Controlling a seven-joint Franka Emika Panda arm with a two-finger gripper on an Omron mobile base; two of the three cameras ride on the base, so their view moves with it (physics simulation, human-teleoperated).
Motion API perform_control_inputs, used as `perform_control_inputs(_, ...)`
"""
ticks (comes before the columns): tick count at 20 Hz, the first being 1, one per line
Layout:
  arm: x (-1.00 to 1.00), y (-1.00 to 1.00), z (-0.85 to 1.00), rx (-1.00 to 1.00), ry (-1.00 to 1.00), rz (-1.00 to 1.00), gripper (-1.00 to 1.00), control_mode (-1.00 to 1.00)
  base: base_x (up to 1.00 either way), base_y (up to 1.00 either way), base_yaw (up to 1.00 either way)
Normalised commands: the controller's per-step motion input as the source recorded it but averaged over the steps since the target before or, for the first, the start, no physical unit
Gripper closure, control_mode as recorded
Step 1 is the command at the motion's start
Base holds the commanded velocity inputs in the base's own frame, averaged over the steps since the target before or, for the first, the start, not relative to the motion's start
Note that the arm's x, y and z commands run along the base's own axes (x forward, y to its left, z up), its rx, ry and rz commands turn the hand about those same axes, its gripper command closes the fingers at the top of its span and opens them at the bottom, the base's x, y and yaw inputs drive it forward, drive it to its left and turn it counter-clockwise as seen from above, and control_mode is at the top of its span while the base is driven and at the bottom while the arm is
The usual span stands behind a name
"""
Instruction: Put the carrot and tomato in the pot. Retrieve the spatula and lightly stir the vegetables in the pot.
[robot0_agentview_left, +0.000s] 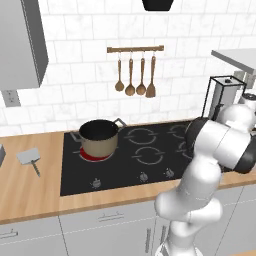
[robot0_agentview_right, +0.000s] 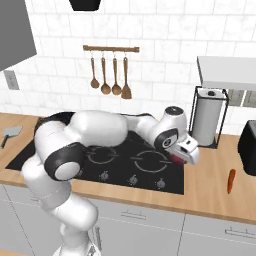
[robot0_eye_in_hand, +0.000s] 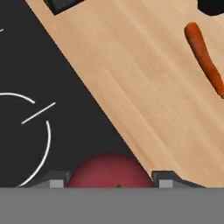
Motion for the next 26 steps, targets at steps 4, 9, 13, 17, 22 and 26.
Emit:
perform_control_inputs(4,-0.02,1.00,0.81,-0.02,0.05,0.14,1.00,-1.00,0.00,0.00,0.00)
perform_control_inputs(9,-0.01,1.00,0.73,0.00,0.08,0.16,1.00,-1.00,0.00,0.00,0.00)
perform_control_inputs(13,-0.06,1.00,0.51,0.00,0.07,0.17,1.00,-1.00,0.00,0.00,0.00)
perform_control_inputs(17,-0.03,0.90,0.35,0.00,0.04,0.10,1.00,-1.00,0.00,0.00,0.00)
perform_control_inputs(22,-0.17,0.46,0.22,0.00,0.00,0.05,1.00,-1.00,0.00,0.00,0.00)
perform_control_inputs(26,0.00,0.00,0.00,0.00,0.00,0.00,1.00,1.00,-0.11,0.77,0.07)
